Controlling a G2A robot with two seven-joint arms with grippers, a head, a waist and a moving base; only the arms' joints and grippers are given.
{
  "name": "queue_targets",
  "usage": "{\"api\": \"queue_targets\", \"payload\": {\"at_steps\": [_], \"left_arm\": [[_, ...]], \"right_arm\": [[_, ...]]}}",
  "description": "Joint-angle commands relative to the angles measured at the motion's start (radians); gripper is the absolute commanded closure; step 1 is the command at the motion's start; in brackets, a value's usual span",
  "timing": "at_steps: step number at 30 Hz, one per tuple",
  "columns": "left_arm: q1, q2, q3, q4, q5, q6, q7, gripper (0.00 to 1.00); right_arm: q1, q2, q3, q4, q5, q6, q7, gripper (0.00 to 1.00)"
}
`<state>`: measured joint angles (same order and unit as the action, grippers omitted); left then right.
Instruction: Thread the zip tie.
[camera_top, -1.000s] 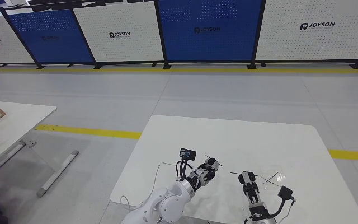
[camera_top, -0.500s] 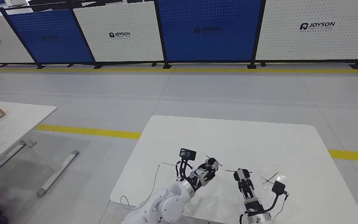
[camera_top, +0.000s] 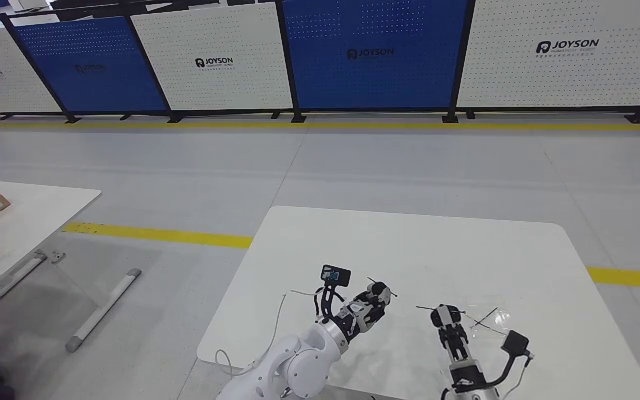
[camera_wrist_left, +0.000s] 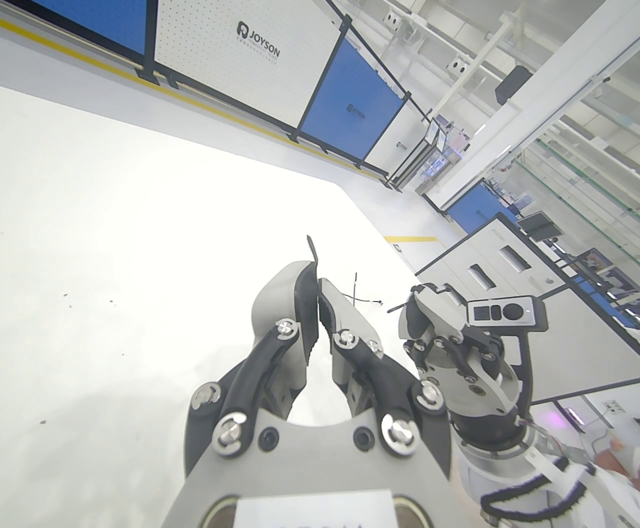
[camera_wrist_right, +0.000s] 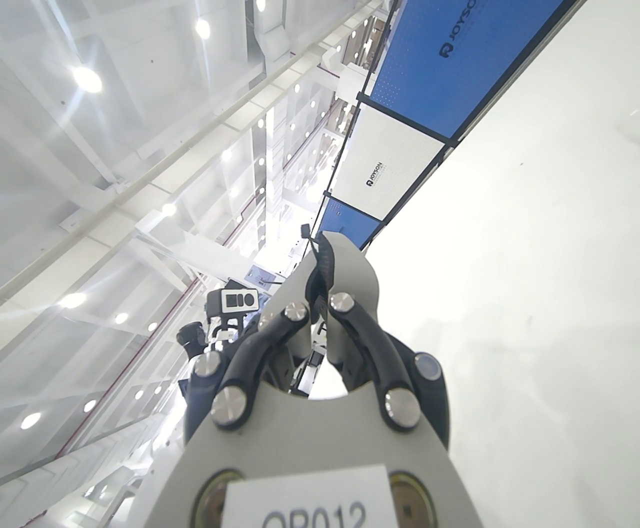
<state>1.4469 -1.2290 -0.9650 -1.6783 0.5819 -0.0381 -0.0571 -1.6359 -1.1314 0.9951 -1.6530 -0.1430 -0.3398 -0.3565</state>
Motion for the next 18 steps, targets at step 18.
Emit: {"api": "queue_targets", "payload": {"at_steps": [18], "left_arm": [[0.0, 0.0, 0.0, 0.0, 0.0, 0.0, 0.0, 1.0]], "right_arm": [[0.075, -0.055, -0.048, 0.075, -0.019, 0.028, 0.01, 1.0]]}}
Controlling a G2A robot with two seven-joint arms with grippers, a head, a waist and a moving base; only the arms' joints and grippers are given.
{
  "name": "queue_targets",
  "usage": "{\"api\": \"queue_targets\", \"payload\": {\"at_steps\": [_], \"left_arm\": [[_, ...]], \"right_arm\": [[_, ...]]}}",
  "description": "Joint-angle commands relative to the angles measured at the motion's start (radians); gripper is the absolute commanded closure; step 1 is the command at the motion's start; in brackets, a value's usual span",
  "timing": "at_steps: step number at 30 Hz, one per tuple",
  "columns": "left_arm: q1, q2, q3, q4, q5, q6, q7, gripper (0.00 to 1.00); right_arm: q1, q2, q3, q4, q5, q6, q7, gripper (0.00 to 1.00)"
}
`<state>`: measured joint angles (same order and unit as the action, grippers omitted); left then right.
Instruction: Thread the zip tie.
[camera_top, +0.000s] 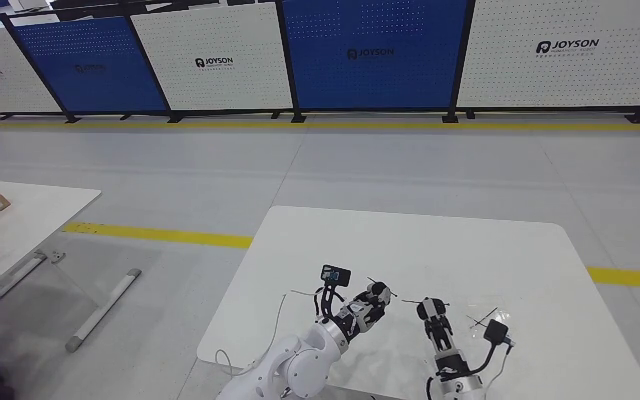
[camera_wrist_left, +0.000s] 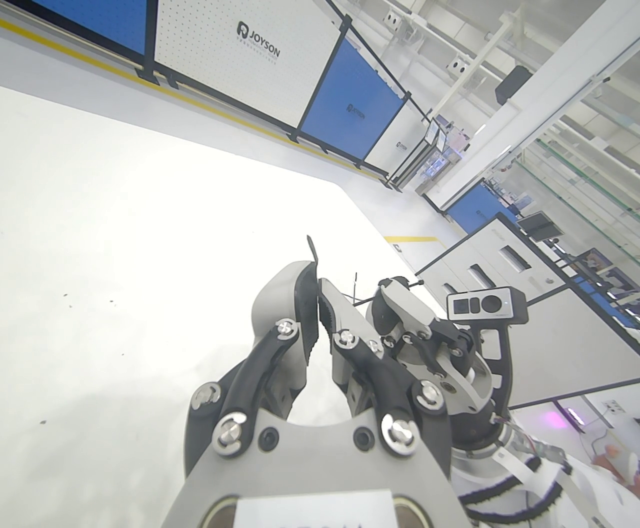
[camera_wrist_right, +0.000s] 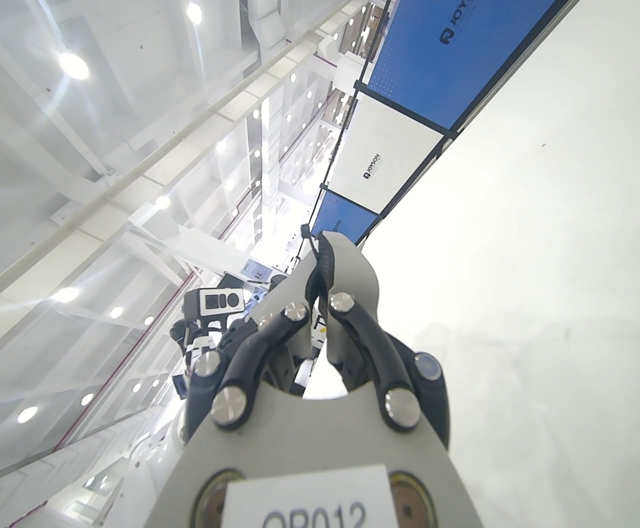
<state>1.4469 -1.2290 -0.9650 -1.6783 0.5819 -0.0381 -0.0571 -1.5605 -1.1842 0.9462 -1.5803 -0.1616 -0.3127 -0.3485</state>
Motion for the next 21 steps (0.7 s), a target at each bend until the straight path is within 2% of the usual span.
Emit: {"api": "queue_targets", "payload": {"at_steps": [1, 21], "left_arm": [[0.0, 0.0, 0.0, 0.0, 0.0, 0.0, 0.0, 1.0], [0.0, 0.0, 0.0, 0.0, 0.0, 0.0, 0.0, 1.0]], "right_arm": [[0.0, -0.003, 0.002, 0.004, 0.0, 0.002, 0.003, 1.0], [0.004, -0.009, 0.007, 0.014, -0.007, 0.005, 0.002, 1.0]]}}
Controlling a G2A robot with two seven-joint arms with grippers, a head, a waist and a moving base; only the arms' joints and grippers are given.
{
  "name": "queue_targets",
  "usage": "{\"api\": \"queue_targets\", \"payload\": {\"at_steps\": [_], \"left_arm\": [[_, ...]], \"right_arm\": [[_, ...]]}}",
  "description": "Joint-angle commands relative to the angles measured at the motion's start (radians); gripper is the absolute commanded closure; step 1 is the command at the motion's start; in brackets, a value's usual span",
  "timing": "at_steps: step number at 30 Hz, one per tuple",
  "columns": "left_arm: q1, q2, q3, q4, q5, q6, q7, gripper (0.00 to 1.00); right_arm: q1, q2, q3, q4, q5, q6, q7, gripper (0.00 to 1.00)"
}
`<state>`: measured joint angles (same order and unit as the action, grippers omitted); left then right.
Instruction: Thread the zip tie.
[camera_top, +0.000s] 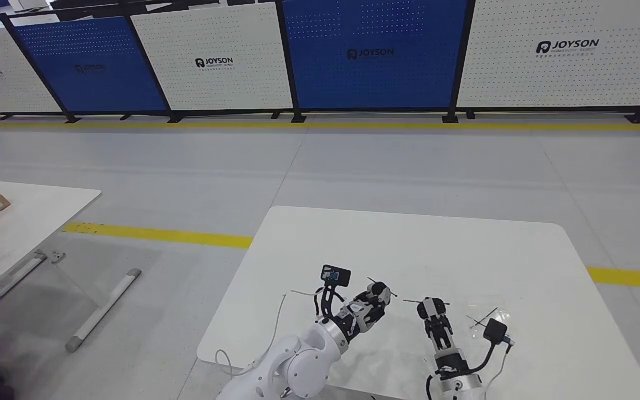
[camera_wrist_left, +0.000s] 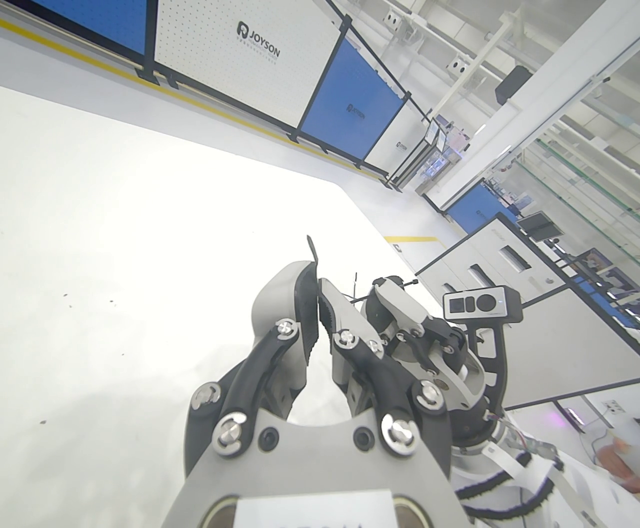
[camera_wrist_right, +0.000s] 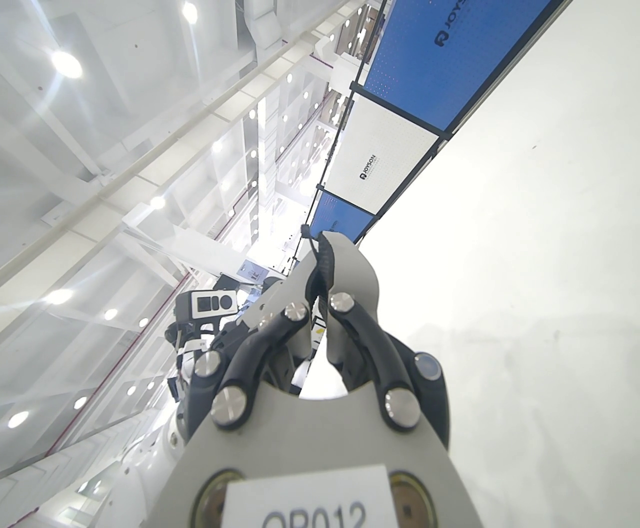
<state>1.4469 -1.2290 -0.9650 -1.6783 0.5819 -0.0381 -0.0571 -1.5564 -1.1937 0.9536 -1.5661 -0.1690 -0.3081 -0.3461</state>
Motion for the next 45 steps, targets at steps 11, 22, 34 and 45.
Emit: {"api": "queue_targets", "payload": {"at_steps": [11, 22, 34, 45], "left_arm": [[0.0, 0.0, 0.0, 0.0, 0.0, 0.0, 0.0, 1.0], [0.0, 0.0, 0.0, 0.0, 0.0, 0.0, 0.0, 1.0], [0.0, 0.0, 0.0, 0.0, 0.0, 0.0, 0.0, 1.0], [0.0, 0.0, 0.0, 0.0, 0.0, 0.0, 0.0, 1.0]], "right_arm": [[-0.009, -0.011, 0.001, -0.018, -0.028, 0.022, 0.022, 1.0], [0.024, -0.04, -0.007, 0.021, -0.025, 0.043, -0.029, 1.0], [0.023, -0.057, 0.008, 0.038, -0.01, 0.032, 0.017, 1.0], [0.006, -0.066, 0.034, 0.031, -0.019, 0.025, 0.034, 1.0]]}}
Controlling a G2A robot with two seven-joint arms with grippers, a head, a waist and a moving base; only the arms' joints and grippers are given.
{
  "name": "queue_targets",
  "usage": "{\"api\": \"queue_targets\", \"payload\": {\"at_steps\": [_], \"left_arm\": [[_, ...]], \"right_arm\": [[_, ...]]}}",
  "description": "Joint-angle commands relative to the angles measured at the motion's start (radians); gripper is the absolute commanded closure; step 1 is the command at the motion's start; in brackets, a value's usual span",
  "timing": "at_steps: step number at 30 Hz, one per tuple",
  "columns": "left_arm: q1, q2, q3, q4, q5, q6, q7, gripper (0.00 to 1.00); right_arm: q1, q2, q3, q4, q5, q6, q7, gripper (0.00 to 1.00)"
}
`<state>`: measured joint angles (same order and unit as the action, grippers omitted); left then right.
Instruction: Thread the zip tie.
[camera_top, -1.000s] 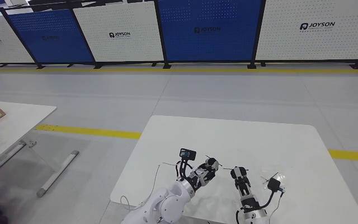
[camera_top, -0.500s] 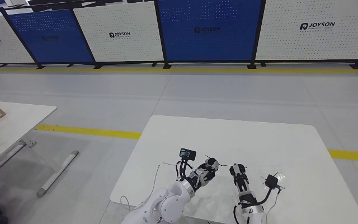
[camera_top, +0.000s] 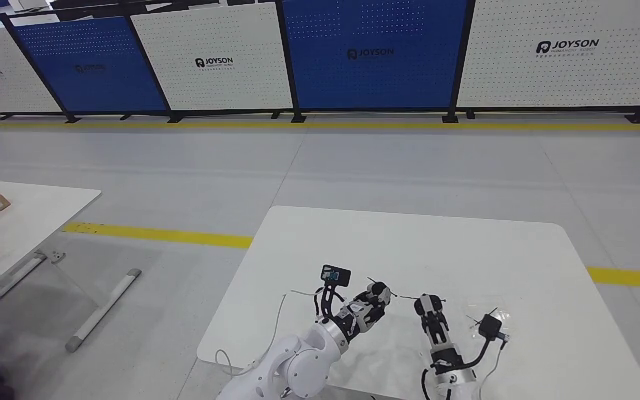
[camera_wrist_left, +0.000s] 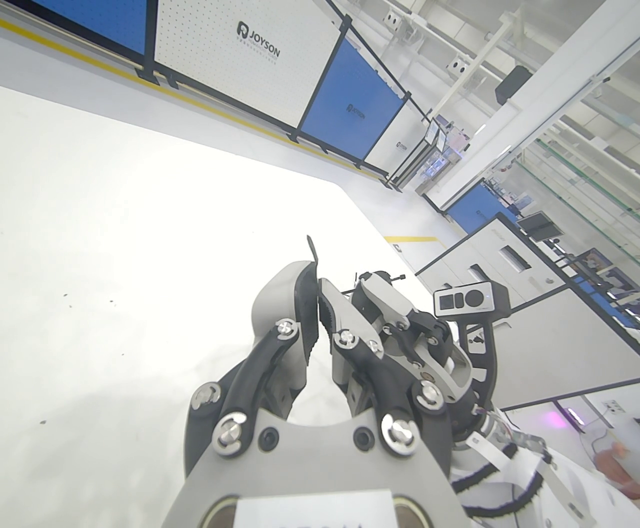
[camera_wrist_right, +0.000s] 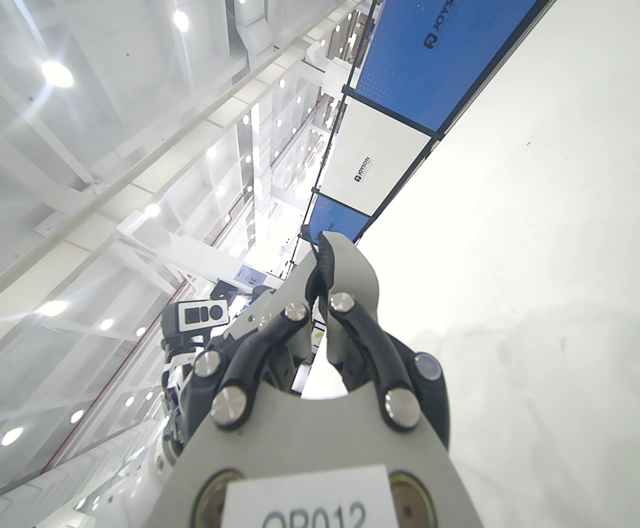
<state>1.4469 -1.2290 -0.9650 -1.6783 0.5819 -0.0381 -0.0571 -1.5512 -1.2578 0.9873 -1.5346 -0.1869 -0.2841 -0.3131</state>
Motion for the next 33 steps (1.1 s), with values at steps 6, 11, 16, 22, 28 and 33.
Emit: {"api": "queue_targets", "payload": {"at_steps": [6, 11, 16, 22, 28, 33], "left_arm": [[0.0, 0.0, 0.0, 0.0, 0.0, 0.0, 0.0, 1.0], [0.0, 0.0, 0.0, 0.0, 0.0, 0.0, 0.0, 1.0], [0.0, 0.0, 0.0, 0.0, 0.0, 0.0, 0.0, 1.0], [0.0, 0.0, 0.0, 0.0, 0.0, 0.0, 0.0, 1.0], [0.0, 0.0, 0.0, 0.0, 0.0, 0.0, 0.0, 1.0], [0.0, 0.0, 0.0, 0.0, 0.0, 0.0, 0.0, 1.0]], "right_arm": [[0.007, -0.01, -0.001, 0.004, -0.008, 0.014, 0.011, 1.0], [0.01, -0.017, -0.003, 0.008, -0.014, 0.016, 0.017, 1.0], [-0.007, -0.02, 0.009, -0.006, -0.029, 0.007, 0.008, 1.0], [-0.026, -0.022, 0.027, -0.02, -0.035, 0.005, 0.014, 1.0], [-0.02, -0.029, 0.029, -0.011, -0.035, 0.012, 0.028, 1.0], [-0.012, -0.035, 0.027, -0.004, -0.039, 0.016, 0.035, 1.0]]}}
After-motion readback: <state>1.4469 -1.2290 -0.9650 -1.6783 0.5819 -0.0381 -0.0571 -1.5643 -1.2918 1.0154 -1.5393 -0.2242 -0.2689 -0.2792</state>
